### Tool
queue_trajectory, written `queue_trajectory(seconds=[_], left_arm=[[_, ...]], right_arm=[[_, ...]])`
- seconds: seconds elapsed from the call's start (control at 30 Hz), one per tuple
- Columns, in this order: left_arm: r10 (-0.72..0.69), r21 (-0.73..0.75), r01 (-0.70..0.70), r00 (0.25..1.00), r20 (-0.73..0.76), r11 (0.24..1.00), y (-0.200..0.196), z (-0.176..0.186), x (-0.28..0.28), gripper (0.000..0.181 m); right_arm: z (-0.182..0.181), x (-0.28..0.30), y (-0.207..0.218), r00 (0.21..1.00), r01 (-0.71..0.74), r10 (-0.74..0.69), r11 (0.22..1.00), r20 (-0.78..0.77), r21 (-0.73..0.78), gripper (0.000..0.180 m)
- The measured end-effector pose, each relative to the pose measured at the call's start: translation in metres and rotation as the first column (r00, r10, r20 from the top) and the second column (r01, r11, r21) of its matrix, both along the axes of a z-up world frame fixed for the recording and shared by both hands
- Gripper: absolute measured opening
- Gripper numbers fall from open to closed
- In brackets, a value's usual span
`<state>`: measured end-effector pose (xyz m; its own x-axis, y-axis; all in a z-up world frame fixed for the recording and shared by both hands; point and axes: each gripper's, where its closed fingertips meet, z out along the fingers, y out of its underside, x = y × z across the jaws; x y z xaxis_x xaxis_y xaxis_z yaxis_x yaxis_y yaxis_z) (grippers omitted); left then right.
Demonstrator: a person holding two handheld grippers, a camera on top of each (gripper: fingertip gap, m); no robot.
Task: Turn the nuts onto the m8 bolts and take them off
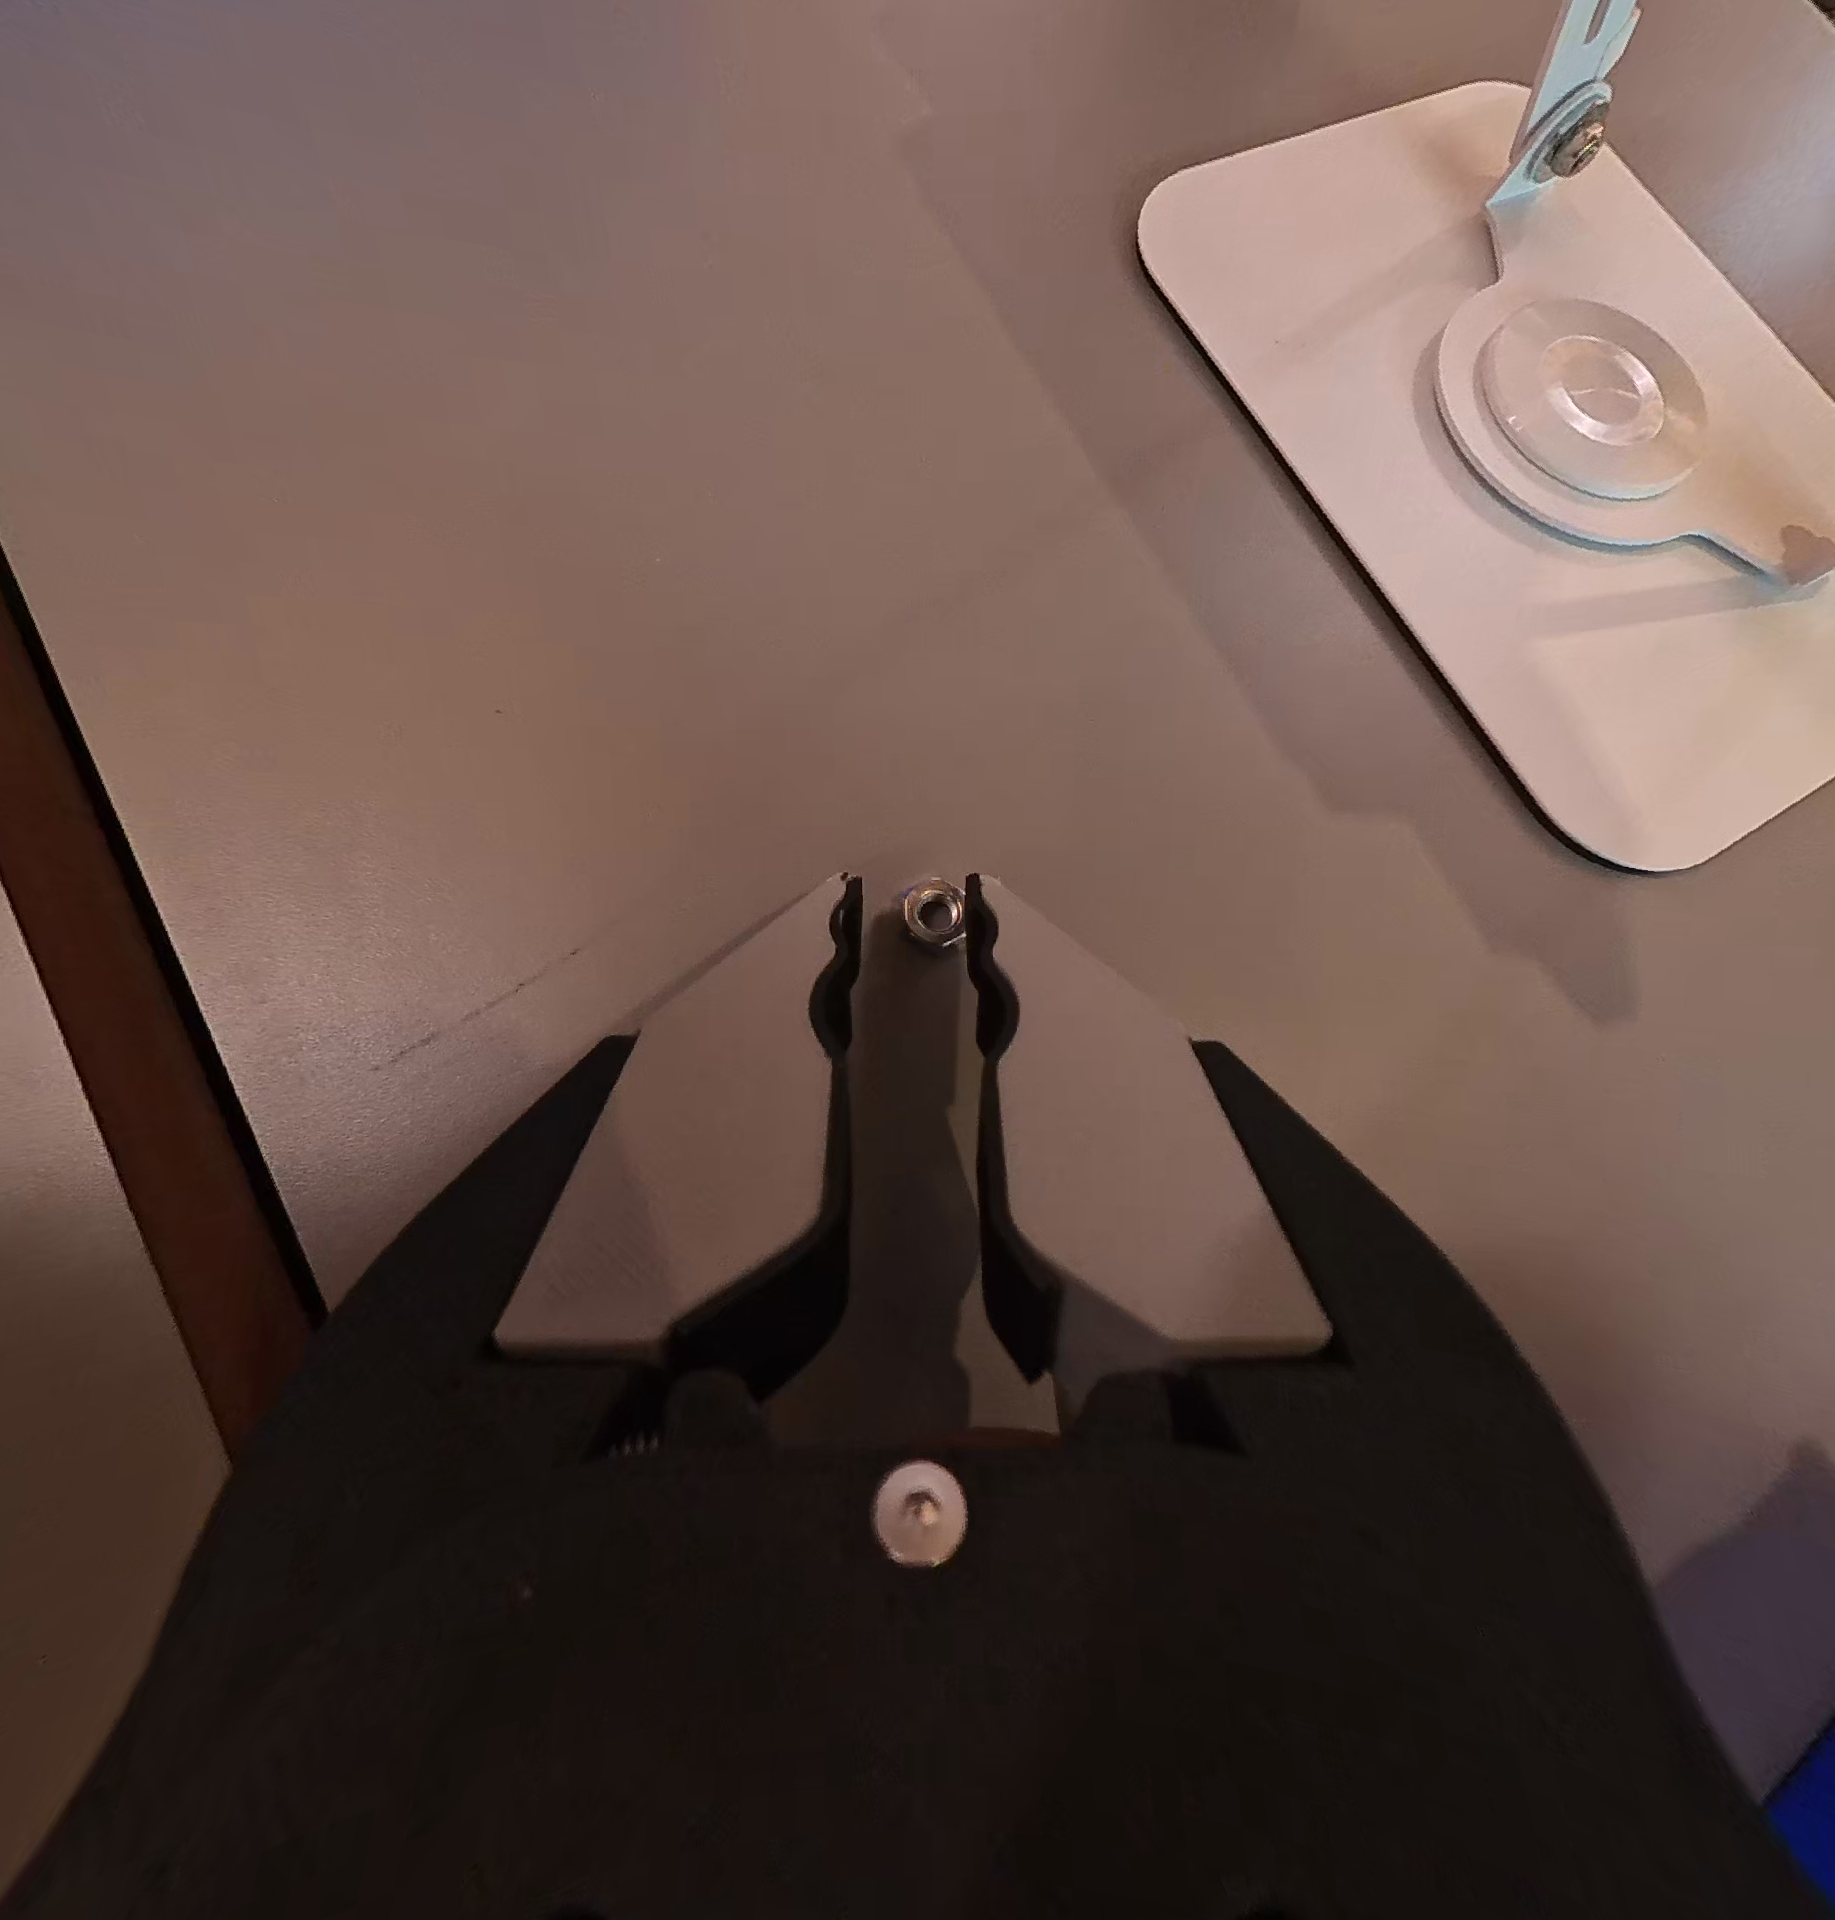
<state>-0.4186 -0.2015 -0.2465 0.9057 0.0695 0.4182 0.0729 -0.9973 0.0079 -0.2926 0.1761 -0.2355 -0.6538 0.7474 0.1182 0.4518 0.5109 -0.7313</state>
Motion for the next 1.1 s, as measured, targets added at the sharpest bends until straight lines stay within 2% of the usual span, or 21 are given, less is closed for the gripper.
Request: queue_trajectory(seconds=[0.1, 0.2, 0.33, 0.43, 0.53, 0.6, 0.63, 0.67, 0.7, 0.73, 0.83, 0.87, 0.97, 1.1], left_arm=[[-0.028, 0.054, 0.023, 0.995, 0.092, 0.998, 0.02, 0.002, 0.012, 0.0], [-0.017, 0.107, 0.005, 0.994, 0.108, 0.994, 0.032, 0.002, 0.013, 0.0], [-0.016, 0.26, 0.015, 1.0, -0.001, 0.965, 0.05, 0.002, 0.001, 0.0], [0.092, 0.368, -0.014, 0.977, -0.194, 0.93, 0.064, 0.002, -0.029, 0.0], [0.162, 0.392, 0.013, 0.898, -0.41, 0.92, 0.063, 0.002, -0.058, 0.0], [0.179, 0.326, 0.057, 0.74, -0.648, 0.944, 0.05, 0.002, -0.094, 0.0], [0.168, 0.287, 0.068, 0.677, -0.716, 0.955, 0.043, 0.002, -0.104, 0.0], [0.165, 0.277, 0.074, 0.649, -0.743, 0.958, 0.041, 0.002, -0.108, 0.0], [0.171, 0.291, 0.082, 0.646, -0.744, 0.953, 0.043, 0.003, -0.107, 0.0], [0.175, 0.32, 0.093, 0.679, -0.713, 0.943, 0.049, 0.004, -0.099, 0.0], [0.198, 0.469, 0.053, 0.86, -0.47, 0.882, 0.076, 0.011, -0.061, 0.0], [0.188, 0.487, 0.05, 0.884, -0.428, 0.872, 0.081, 0.013, -0.056, 0.0], [0.172, 0.49, 0.047, 0.904, -0.392, 0.87, 0.088, 0.015, -0.055, 0.0], [0.184, 0.461, 0.052, 0.873, -0.452, 0.886, 0.087, 0.017, -0.069, 0.021]], right_arm=[[0.002, 0.0, 0.001, 1.0, 0.003, -0.003, 1.0, -0.007, -0.001, 0.016], [0.005, 0.0, 0.002, 1.0, 0.005, -0.006, 1.0, -0.013, -0.005, 0.015], [0.005, 0.0, 0.001, 1.0, 0.0, 0.0, 1.0, -0.014, -0.003, 0.015], [0.005, 0.0, -0.001, 1.0, -0.006, 0.006, 1.0, -0.016, 0.004, 0.015], [0.004, 0.001, -0.002, 1.0, -0.007, 0.007, 1.0, -0.015, 0.003, 0.015], [0.003, 0.0, -0.002, 1.0, -0.005, 0.005, 1.0, -0.011, 0.001, 0.015], [0.003, 0.0, -0.002, 1.0, -0.005, 0.005, 1.0, -0.01, -0.001, 0.015], [0.002, 0.0, -0.002, 1.0, -0.005, 0.005, 1.0, -0.007, -0.002, 0.015], [0.002, 0.0, -0.002, 1.0, -0.004, 0.004, 1.0, -0.007, -0.001, 0.015], [0.002, 0.0, -0.002, 1.0, -0.004, 0.004, 1.0, -0.007, -0.001, 0.015], [0.002, 0.0, -0.003, 1.0, -0.005, 0.005, 1.0, -0.006, -0.005, 0.015], [0.002, 0.0, -0.004, 1.0, -0.005, 0.005, 1.0, -0.006, -0.005, 0.015], [0.003, 0.001, -0.003, 1.0, -0.003, 0.003, 1.0, -0.009, -0.005, 0.015], [0.006, 0.001, -0.003, 1.0, -0.004, 0.004, 1.0, -0.017, -0.01, 0.015]])
